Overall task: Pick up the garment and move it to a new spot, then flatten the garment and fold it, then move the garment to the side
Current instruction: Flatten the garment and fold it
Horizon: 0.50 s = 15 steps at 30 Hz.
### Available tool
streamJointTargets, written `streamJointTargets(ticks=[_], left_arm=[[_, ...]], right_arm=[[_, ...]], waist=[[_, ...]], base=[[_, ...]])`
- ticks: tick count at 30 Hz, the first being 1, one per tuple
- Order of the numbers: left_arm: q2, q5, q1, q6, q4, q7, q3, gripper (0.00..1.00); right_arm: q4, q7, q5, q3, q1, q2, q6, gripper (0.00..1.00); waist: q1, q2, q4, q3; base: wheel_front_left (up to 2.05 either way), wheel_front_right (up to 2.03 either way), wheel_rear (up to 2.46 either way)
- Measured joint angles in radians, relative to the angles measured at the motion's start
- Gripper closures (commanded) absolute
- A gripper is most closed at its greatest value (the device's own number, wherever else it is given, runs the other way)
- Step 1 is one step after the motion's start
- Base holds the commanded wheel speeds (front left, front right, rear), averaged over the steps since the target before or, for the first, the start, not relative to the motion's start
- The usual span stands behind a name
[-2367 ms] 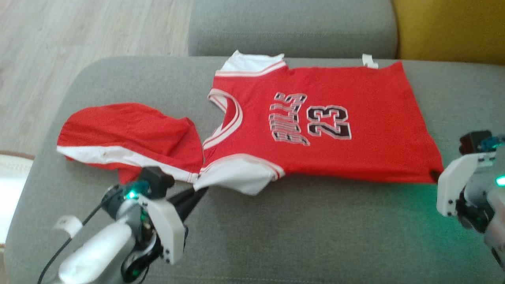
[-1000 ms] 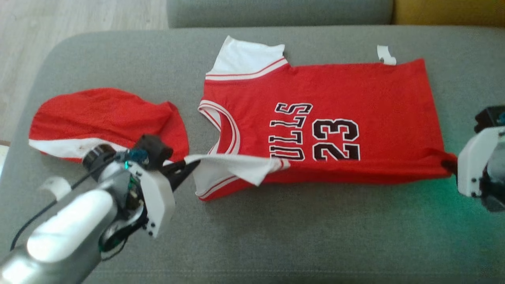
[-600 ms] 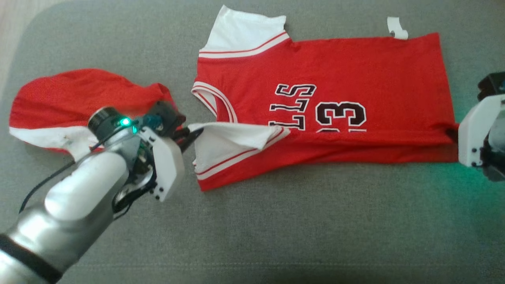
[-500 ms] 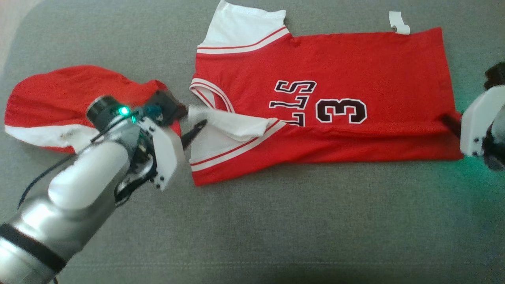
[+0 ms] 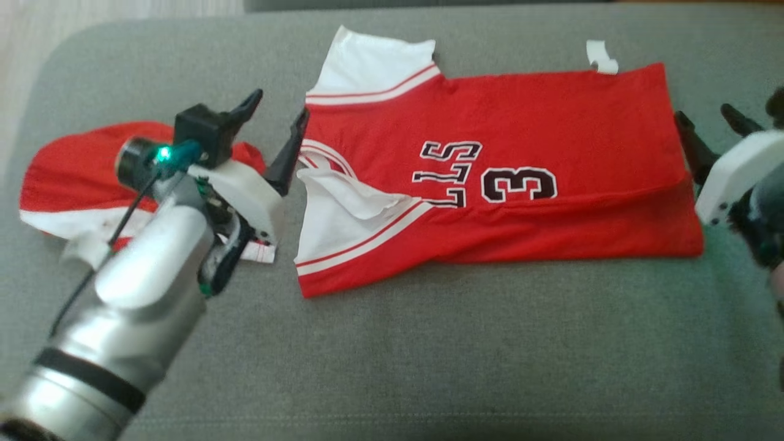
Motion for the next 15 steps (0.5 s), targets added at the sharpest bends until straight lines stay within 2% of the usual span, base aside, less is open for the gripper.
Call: streamJointTargets(ticks=[4,9,12,15], left_arm=[[-0.036,-0.031,0.099,0.085,-0.085,-0.017,0.111,0.00],[-0.083,0.010,0.292,0.172,-0.294,-0.018,0.311,0.00],[-0.133,0.052,0.438,0.191,-0.377,-0.023,0.397,0.00],[-0.177,0.105,0.572,0.191,-0.408,-0.024,0.448,0.00]], right_arm=[[-0.035,-0.193,-0.026,-0.039,0.085,0.043,0.000,0.00],[-0.076,-0.373,-0.118,-0.128,0.205,0.101,0.000,0.00],[-0.123,-0.404,-0.200,-0.229,0.294,0.155,0.000,0.00],[-0.212,-0.410,-0.294,-0.347,0.397,0.223,0.000,0.00]], waist=[[0.0000,0.0000,0.002,-0.045],[0.0000,0.0000,0.003,-0.103],[0.0000,0.0000,0.001,-0.136],[0.0000,0.0000,-0.002,-0.162]], base=[[0.00,0.00,0.00],[0.00,0.00,0.00],[0.00,0.00,0.00],[0.00,0.00,0.00]])
